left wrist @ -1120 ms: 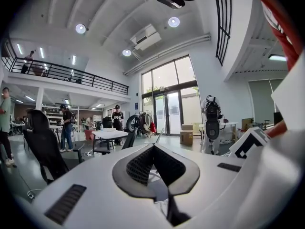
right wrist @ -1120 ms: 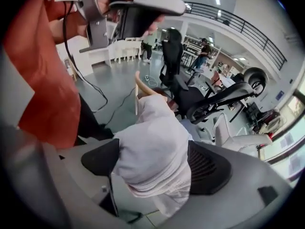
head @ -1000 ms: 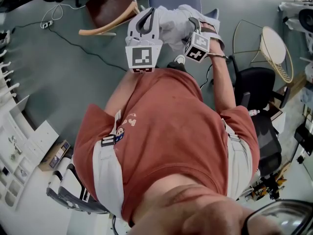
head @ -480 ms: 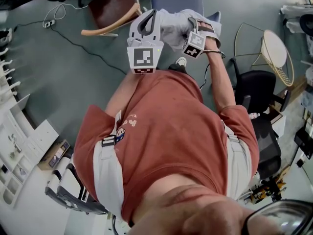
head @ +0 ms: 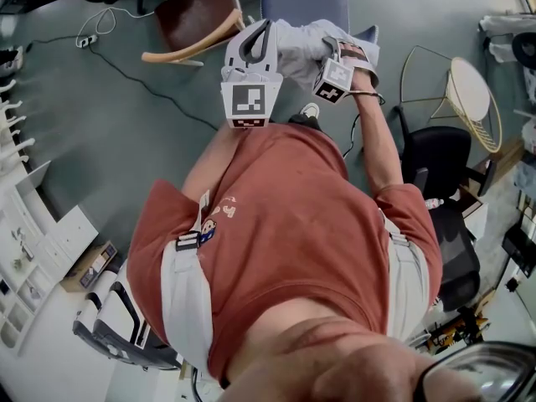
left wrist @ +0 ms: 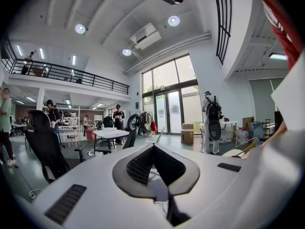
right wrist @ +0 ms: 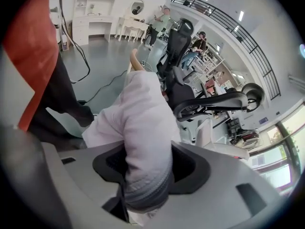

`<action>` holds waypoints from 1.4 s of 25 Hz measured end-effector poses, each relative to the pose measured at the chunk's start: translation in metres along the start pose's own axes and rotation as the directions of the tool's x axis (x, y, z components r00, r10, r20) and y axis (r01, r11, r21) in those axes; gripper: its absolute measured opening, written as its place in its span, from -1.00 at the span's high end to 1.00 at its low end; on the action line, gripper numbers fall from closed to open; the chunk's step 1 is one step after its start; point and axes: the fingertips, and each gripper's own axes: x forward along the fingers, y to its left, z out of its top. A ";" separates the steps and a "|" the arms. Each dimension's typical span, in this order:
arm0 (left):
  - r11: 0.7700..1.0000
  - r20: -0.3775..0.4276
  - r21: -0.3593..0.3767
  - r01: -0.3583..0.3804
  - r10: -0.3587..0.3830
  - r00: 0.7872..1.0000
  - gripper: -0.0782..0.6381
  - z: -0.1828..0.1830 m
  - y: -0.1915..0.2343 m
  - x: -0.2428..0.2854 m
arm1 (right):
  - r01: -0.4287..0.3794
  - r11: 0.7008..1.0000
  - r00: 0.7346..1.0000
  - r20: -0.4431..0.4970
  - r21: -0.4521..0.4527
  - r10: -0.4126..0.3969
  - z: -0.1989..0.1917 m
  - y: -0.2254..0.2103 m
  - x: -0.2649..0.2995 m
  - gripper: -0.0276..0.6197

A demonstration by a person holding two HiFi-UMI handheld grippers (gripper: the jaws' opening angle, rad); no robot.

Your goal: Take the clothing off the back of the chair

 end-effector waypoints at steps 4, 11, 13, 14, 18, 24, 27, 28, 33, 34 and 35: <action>1.000 -0.001 0.007 0.008 -0.008 1.000 0.74 0.001 -0.005 -0.002 | 0.032 0.999 0.999 0.013 0.034 -0.033 0.003 -0.005 -0.011 0.40; 1.000 0.005 -0.001 0.025 -0.025 1.000 0.74 0.000 -0.007 -0.001 | 0.082 0.995 0.995 0.046 0.065 -0.085 0.009 -0.007 -0.024 0.49; 0.999 0.003 0.000 0.033 -0.033 0.999 0.74 0.000 -0.011 0.000 | 0.099 0.991 0.993 0.058 0.088 -0.104 0.009 -0.008 -0.032 0.52; 0.999 0.005 0.000 0.037 -0.037 0.999 0.74 0.000 -0.012 0.000 | 0.107 0.989 0.991 0.065 0.104 -0.114 0.009 -0.009 -0.037 0.55; 0.999 0.010 -0.002 0.046 -0.046 0.999 0.74 0.000 -0.013 0.004 | 0.119 0.965 0.980 0.128 0.233 -0.152 0.011 -0.012 -0.049 0.72; 0.999 0.017 -0.003 0.051 -0.051 0.999 0.74 0.003 -0.015 0.008 | 0.100 0.903 0.956 0.211 0.419 -0.203 0.012 -0.021 -0.063 0.73; 0.999 0.021 -0.001 0.053 -0.053 0.998 0.74 0.005 -0.017 0.009 | 0.088 0.855 0.936 0.252 0.510 -0.247 0.010 -0.030 -0.074 0.73; 0.999 0.024 -0.001 0.054 -0.054 0.998 0.74 0.006 -0.018 0.010 | 0.082 0.841 0.929 0.265 0.535 -0.259 0.010 -0.033 -0.078 0.73; 0.999 0.043 0.001 0.053 -0.053 0.998 0.74 0.014 -0.018 0.011 | 0.036 0.759 0.891 0.324 0.650 -0.319 0.008 -0.049 -0.101 0.73; 0.999 0.048 0.001 0.052 -0.052 0.997 0.74 0.016 -0.017 0.012 | 0.029 0.744 0.881 0.334 0.668 -0.335 0.008 -0.053 -0.107 0.73; 0.999 0.053 0.002 0.051 -0.051 0.997 0.74 0.018 -0.016 0.012 | 0.024 0.730 0.872 0.343 0.683 -0.349 0.009 -0.057 -0.112 0.73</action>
